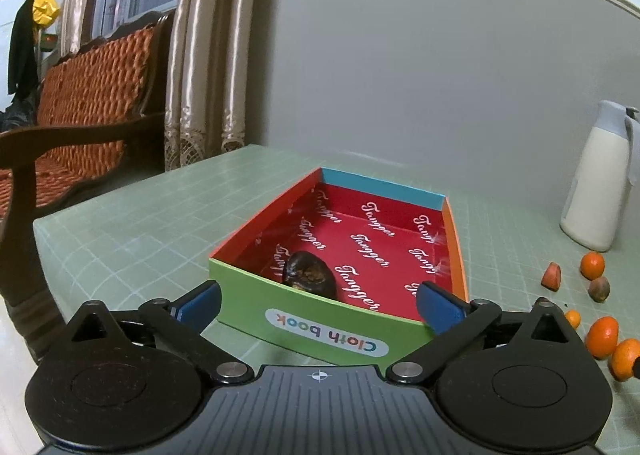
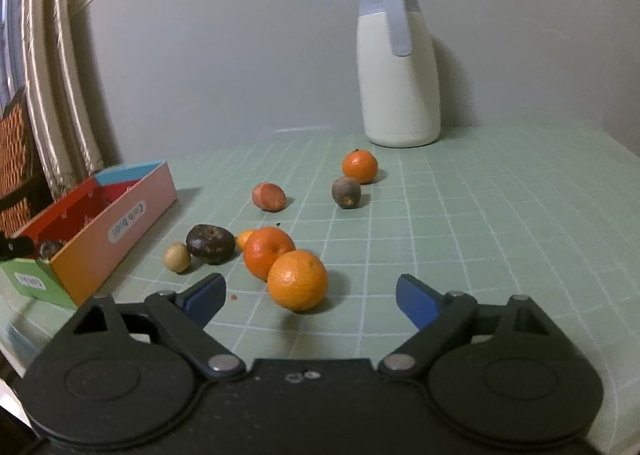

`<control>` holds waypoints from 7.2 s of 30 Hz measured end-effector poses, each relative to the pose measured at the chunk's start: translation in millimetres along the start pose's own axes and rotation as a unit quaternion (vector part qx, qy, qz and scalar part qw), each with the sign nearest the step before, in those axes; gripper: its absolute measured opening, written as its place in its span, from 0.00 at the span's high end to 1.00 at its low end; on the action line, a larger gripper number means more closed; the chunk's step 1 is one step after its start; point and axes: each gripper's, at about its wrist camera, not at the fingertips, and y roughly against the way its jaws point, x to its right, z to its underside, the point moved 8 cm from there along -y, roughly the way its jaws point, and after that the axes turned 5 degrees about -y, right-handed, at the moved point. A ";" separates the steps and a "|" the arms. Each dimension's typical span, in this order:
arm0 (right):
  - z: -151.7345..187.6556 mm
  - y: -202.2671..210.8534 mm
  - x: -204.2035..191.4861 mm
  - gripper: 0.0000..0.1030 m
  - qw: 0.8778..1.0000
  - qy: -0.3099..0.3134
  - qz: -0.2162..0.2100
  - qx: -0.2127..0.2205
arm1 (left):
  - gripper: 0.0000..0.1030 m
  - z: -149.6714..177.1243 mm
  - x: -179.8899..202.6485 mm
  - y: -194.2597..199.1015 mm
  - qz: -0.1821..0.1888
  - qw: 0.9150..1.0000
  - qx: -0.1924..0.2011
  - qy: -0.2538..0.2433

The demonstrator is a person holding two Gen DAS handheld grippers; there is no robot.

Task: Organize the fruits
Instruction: 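Move the right tool to the large mandarin and grasp it, then carry the mandarin in the right tool into the red box and release, then move the left tool back to the small kumquat and grasp it, then carry the kumquat in the left tool into the red box and release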

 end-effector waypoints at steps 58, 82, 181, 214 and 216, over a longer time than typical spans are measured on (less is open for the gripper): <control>-6.0 -23.2 -76.5 0.64 0.997 0.039 -0.064 -0.010 | 0.00 8.4 -77.2 6.4 -0.063 0.998 0.003 0.027; -1.0 -67.3 -234.8 0.64 0.974 0.134 -0.176 -0.046 | 0.00 23.6 -145.1 6.4 -0.102 0.991 -0.009 0.091; -14.7 30.1 117.2 0.00 0.981 -0.134 0.120 0.079 | 0.68 53.0 191.2 -3.8 0.181 0.972 -0.038 -0.144; -12.2 29.5 118.5 0.00 0.981 -0.143 0.108 0.069 | 0.80 69.7 181.4 31.2 0.150 0.977 -0.004 -0.152; -12.0 29.3 117.6 0.00 0.981 -0.142 0.108 0.070 | 0.81 70.4 177.8 31.9 0.156 0.978 -0.013 -0.140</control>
